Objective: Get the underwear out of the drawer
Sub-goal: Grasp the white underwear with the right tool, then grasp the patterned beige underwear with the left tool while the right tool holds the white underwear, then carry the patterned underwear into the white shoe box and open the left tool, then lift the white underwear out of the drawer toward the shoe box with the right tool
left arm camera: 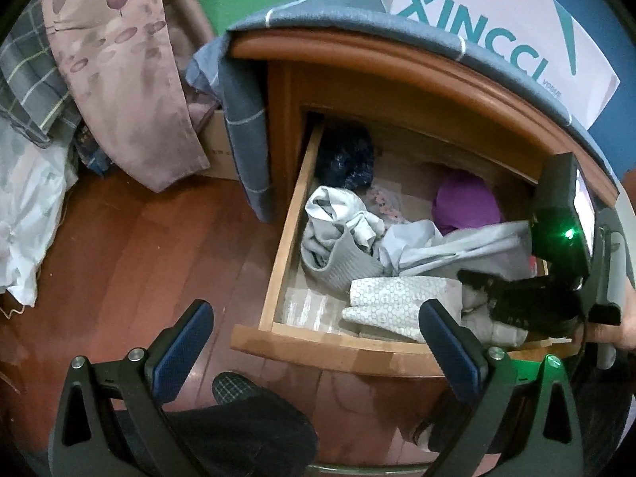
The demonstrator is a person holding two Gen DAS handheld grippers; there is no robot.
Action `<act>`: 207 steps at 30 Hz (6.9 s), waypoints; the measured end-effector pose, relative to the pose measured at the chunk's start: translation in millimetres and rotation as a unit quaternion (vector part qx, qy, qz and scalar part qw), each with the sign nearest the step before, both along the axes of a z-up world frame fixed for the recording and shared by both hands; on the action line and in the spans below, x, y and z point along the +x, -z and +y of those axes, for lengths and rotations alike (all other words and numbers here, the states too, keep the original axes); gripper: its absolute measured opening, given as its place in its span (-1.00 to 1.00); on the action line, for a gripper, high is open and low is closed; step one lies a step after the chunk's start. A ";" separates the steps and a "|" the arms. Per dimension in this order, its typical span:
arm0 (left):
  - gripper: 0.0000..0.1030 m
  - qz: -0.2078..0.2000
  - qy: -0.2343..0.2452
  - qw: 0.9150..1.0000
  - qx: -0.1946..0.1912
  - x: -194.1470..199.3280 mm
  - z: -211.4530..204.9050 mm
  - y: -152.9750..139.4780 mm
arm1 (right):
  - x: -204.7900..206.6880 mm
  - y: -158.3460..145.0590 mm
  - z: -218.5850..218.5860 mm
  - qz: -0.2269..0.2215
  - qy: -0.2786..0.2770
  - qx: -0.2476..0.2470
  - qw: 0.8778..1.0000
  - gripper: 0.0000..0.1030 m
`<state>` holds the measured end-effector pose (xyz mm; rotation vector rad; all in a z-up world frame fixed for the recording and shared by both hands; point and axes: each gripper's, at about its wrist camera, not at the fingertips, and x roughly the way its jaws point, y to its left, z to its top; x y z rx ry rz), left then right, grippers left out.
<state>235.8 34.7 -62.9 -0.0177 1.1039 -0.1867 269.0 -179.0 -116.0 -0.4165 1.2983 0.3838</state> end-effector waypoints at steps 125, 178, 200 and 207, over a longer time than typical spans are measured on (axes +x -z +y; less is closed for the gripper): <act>-0.71 -0.173 0.145 0.973 -0.040 128.7 -133.8 -308.0 | -78.2 -66.1 -108.3 -0.109 0.246 0.205 0.941 -0.75; 0.44 -0.156 0.132 0.979 0.000 153.8 -145.5 -215.4 | -78.2 -73.0 -112.1 -0.122 0.247 0.224 0.935 -0.75; 0.86 -0.134 0.007 0.990 0.034 29.4 -19.7 -136.6 | -105.4 -149.5 -103.6 -0.151 0.241 0.209 0.936 -0.75; 0.86 -0.108 -0.016 0.994 0.028 18.0 -9.5 -106.7 | -114.0 -184.7 -102.2 -0.168 0.232 0.198 0.938 -0.75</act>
